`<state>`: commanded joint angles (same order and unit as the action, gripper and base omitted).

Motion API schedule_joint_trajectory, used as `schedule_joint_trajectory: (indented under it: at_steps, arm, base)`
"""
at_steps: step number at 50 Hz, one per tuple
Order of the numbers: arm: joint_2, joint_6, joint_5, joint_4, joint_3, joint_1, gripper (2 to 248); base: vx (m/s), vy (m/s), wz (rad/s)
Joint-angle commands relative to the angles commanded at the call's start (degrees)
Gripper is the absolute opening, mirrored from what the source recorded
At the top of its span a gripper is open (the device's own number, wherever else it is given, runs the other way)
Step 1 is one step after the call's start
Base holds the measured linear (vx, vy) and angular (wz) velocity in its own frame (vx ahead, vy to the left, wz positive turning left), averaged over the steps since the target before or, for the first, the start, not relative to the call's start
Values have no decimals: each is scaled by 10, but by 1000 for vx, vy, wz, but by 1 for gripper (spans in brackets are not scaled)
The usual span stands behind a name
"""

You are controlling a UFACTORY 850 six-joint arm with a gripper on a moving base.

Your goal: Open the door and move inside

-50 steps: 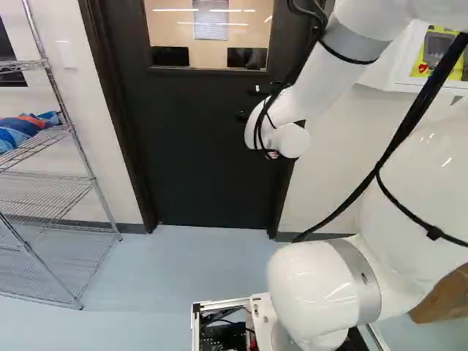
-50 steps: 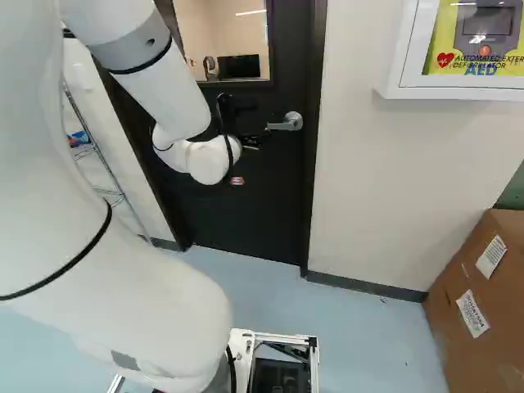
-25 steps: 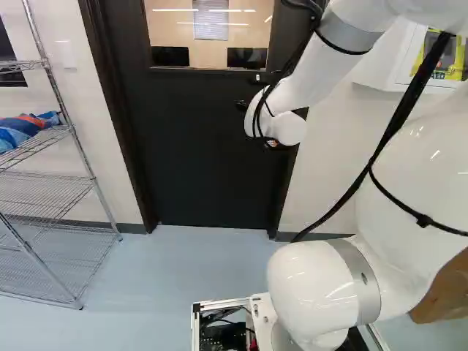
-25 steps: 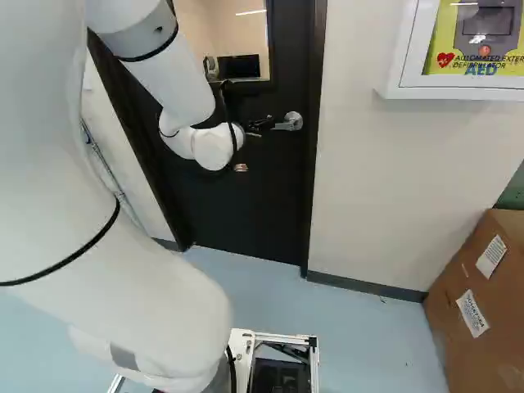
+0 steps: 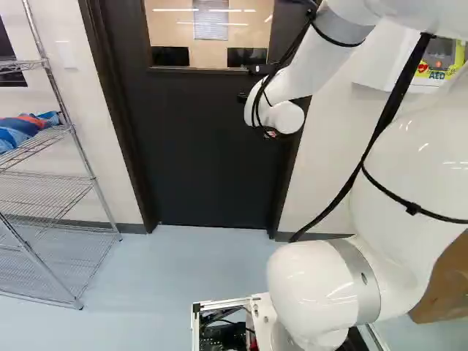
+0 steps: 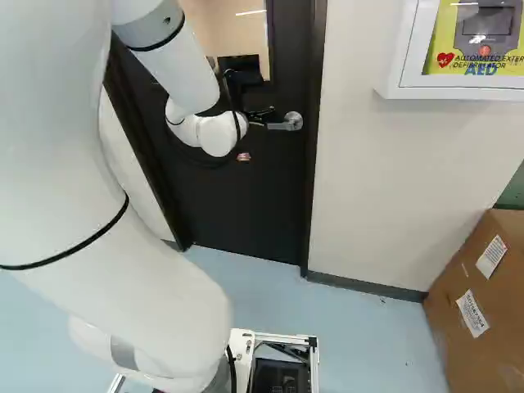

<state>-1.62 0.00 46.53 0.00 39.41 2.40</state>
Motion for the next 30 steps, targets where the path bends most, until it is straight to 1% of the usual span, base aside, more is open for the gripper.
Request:
schedule_joint_trajectory:
  at_steps: [10, 21, 30]
  arm:
    - [12, 0, -29, 0, 25, 3, 247]
    - [22, 0, -60, 0, 44, 10, 247]
    - [27, 0, -70, 0, 51, 13, 247]
  base:
    - [0, 0, 0]
    - [0, 0, 0]
    - [0, 0, 0]
